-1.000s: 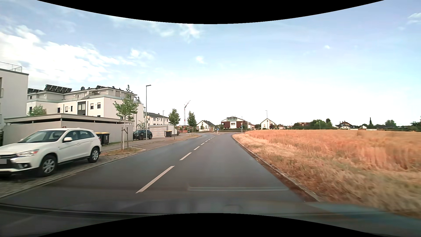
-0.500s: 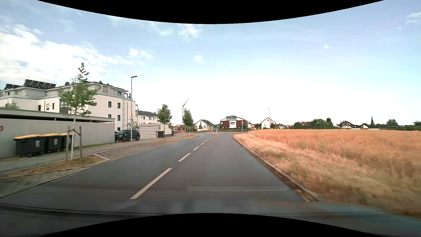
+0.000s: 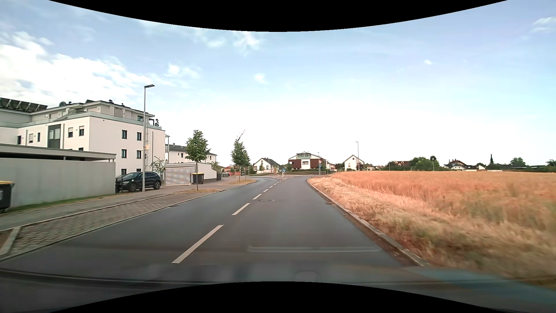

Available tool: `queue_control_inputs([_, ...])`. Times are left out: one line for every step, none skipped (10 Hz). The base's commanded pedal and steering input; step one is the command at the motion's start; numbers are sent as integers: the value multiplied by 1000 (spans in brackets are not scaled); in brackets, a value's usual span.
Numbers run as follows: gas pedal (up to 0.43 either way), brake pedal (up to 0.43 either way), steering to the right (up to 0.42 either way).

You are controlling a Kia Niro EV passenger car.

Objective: Follow the waypoints while adhering to traffic rules and regulations

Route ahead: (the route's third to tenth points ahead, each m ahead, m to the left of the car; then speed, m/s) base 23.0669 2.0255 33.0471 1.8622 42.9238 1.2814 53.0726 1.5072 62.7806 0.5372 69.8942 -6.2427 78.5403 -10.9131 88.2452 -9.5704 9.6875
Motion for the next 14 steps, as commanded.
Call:
queue_control_inputs([150,0,11])
queue_control_inputs([150,0,11])
queue_control_inputs([150,0,10])
queue_control_inputs([47,0,8])
queue_control_inputs([0,0,7])
queue_control_inputs([0,0,7])
queue_control_inputs([0,0,7])
queue_control_inputs([0,0,7])
queue_control_inputs([0,0,6])
queue_control_inputs([0,0,4])
queue_control_inputs([0,0,3])
queue_control_inputs([0,0,3])
queue_control_inputs([0,0,3])
queue_control_inputs([0,0,2])
